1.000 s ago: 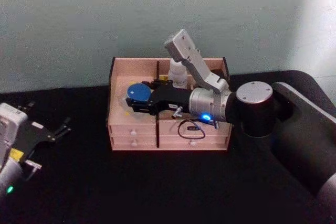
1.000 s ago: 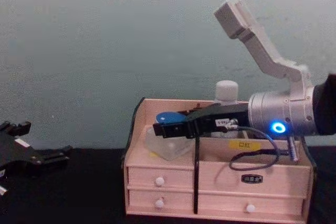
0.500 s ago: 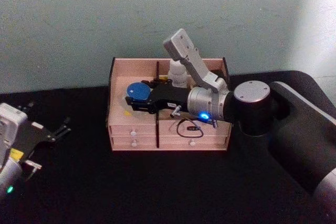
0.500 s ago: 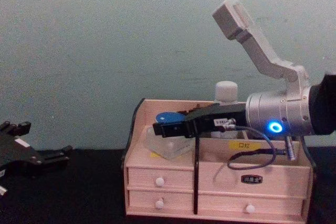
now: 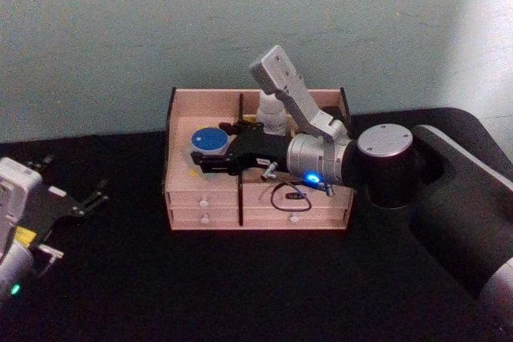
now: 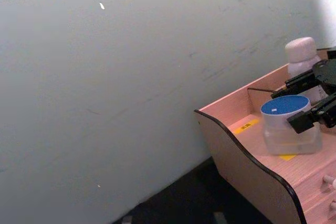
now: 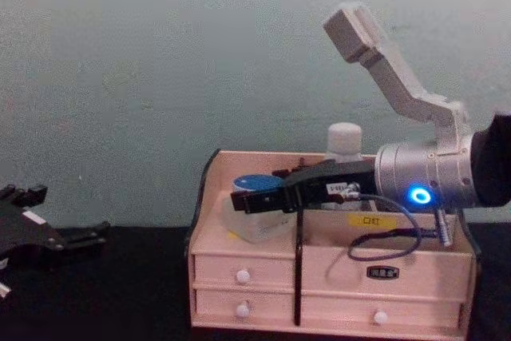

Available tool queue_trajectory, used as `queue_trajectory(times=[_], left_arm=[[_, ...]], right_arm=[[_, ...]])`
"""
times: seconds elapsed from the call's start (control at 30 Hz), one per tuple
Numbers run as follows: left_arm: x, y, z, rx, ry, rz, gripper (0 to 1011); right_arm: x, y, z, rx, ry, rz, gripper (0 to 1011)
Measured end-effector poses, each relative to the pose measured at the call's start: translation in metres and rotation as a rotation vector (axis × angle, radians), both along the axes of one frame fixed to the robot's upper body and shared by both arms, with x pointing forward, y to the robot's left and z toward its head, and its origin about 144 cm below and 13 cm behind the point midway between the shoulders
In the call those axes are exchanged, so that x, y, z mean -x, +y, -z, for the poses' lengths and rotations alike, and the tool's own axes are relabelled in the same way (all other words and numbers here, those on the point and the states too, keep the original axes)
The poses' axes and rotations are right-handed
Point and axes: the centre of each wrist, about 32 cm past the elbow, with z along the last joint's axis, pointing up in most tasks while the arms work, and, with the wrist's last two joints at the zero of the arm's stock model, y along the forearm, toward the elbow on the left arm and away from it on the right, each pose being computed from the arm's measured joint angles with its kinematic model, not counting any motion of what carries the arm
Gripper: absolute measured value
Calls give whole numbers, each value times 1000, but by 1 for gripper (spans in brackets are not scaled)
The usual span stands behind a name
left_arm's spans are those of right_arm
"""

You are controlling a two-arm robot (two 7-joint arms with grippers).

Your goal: Pick up the facial cleanser and watermelon frost from the table and place them into the tiered storage box.

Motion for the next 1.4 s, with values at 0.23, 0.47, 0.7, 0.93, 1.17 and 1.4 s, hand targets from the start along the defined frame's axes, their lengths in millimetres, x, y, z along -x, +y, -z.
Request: queue_trajectory(times=[0.23,0.47,0.7,0.93,1.17,1.4], left_arm=[[0,0,0,0,0,0,1001],[0,0,0,0,0,0,1001],[0,0,0,0,0,0,1001],[0,0,0,0,0,0,1001],[0,0,0,0,0,0,1001],[0,0,0,0,0,0,1001]], right_arm=[[0,0,0,0,1,0,1002],[6,-3,-5,-16,-40,6,1002],[27,-18,-18,-54,-98,-17,1003],[53,-43,-19,-77,-116,-83,1003],[85,-86,-14,-82,-90,-135,1003],[116,-122,-6,-58,-57,-84,1002]])
